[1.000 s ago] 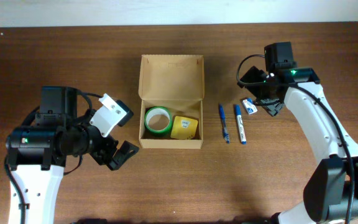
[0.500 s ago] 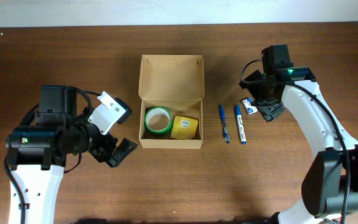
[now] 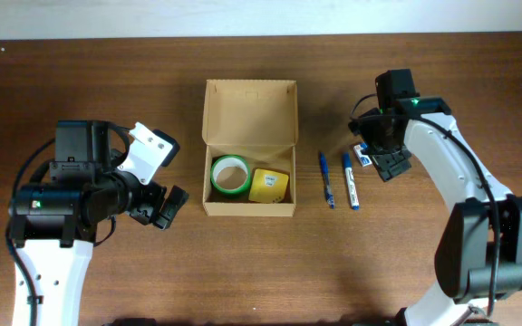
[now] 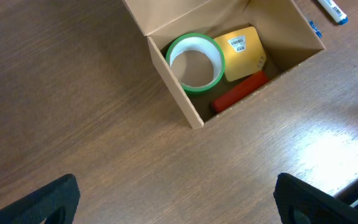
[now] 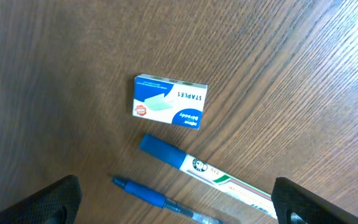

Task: Pack container
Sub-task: 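Lower the right gripper and grasp the staples box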

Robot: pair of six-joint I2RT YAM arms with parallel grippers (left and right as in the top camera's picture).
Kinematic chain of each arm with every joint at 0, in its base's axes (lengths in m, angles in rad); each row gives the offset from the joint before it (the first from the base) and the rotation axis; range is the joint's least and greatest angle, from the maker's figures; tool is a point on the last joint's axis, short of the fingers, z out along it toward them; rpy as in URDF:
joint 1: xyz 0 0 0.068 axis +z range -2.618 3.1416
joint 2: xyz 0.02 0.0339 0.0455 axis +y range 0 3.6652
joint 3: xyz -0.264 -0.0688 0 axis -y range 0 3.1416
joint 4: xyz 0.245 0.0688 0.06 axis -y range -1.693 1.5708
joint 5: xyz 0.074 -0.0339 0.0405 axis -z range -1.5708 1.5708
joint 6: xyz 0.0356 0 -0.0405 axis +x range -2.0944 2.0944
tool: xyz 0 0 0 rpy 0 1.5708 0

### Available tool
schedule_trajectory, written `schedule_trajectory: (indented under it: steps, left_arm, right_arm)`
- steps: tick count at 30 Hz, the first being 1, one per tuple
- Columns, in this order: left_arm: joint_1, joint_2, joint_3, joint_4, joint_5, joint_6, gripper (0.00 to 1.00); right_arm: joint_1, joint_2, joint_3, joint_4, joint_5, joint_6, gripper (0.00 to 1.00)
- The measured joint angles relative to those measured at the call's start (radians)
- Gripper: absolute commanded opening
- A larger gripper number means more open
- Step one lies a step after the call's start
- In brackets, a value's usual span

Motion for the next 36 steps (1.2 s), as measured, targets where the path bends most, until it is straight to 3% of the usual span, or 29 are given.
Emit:
schedule_trajectory:
  steps: [10,30,36]
  left_arm:
    - [0.0,0.0,0.0,0.0,-0.003,0.0,1.0]
    - [0.0,0.0,0.0,0.0,-0.003,0.0,0.99]
    - [0.0,0.0,0.0,0.0,-0.003,0.0,0.99]
  right_arm:
    - [0.0,0.079,0.002,0.09,-0.005,0.032,0.99]
    - [-0.023,0.242,0.145,0.006,-0.01,0.037,1.0]
    - [-0.05,0.244,0.145,0.003,-0.011,0.02,0.94]
